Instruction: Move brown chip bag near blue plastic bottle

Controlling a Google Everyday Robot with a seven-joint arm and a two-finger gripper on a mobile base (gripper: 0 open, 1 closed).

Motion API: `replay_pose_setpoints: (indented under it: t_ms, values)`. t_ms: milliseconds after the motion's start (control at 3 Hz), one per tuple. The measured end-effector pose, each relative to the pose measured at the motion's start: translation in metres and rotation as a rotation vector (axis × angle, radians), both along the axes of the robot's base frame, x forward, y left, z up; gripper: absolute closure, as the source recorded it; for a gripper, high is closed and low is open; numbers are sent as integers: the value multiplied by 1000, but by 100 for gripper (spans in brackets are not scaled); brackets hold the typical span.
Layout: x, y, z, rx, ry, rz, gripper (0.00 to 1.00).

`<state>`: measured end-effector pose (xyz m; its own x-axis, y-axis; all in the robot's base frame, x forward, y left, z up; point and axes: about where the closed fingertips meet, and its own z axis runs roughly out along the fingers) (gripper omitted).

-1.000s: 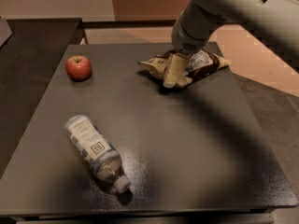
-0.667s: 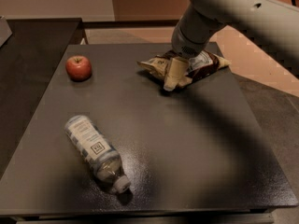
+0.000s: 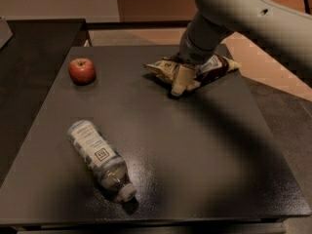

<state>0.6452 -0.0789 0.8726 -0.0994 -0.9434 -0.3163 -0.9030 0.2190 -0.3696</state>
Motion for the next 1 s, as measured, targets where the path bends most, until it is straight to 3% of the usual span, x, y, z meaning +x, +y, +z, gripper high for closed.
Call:
replay_pose_setpoints:
  t_ms: [1000]
  values:
    - [-6, -3, 4, 18, 0, -4, 87]
